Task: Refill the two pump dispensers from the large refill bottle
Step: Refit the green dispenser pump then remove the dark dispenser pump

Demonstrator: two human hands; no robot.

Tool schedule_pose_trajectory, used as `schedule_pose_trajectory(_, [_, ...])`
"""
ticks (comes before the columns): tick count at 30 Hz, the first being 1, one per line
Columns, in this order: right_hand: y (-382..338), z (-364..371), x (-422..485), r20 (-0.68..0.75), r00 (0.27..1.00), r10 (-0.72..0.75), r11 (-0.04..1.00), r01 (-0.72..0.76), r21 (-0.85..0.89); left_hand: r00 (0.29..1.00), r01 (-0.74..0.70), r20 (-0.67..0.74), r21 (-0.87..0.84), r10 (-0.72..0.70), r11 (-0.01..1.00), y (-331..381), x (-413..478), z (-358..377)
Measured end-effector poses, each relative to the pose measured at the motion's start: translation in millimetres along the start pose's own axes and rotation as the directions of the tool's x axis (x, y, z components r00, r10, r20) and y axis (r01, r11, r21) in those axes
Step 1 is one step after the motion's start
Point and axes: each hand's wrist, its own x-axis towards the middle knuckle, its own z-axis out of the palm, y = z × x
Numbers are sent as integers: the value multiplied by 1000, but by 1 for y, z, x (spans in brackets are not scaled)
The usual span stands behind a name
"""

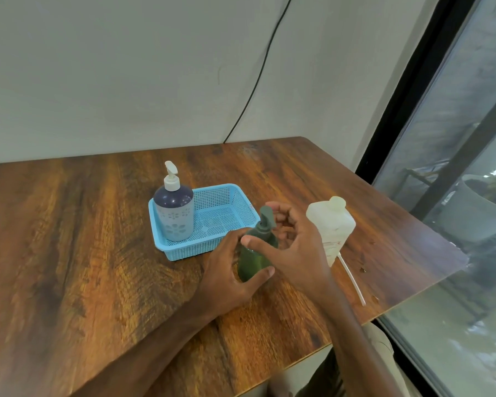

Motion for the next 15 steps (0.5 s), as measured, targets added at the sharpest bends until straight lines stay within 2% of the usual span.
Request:
schedule_pose_trajectory(3, [3,-5,3,60,998,-16,1000,15,20,1000,7,-10,-13,-7,1000,1,0,0])
schedule_pose_trajectory(7, [2,2,0,-28,999,-22,1000,22,-2,1000,-2,-4,5,2,1000,0,1,-1])
schedule_pose_trajectory(9, [0,2,-1,23,1000,-4,1000,5,-22,1000,4,-2,10,-4,1000,2,0,-2])
schedule_pose_trajectory(12, [-1,-5,3,92,996,-4,997,-3,75,999,30,-10,-11,-30,999,4,1,0])
schedule_pose_trajectory(15, [1,-5,5,35,999,2,999,-3,46,1000,20,-15,7,-20,1000,2,1,-1])
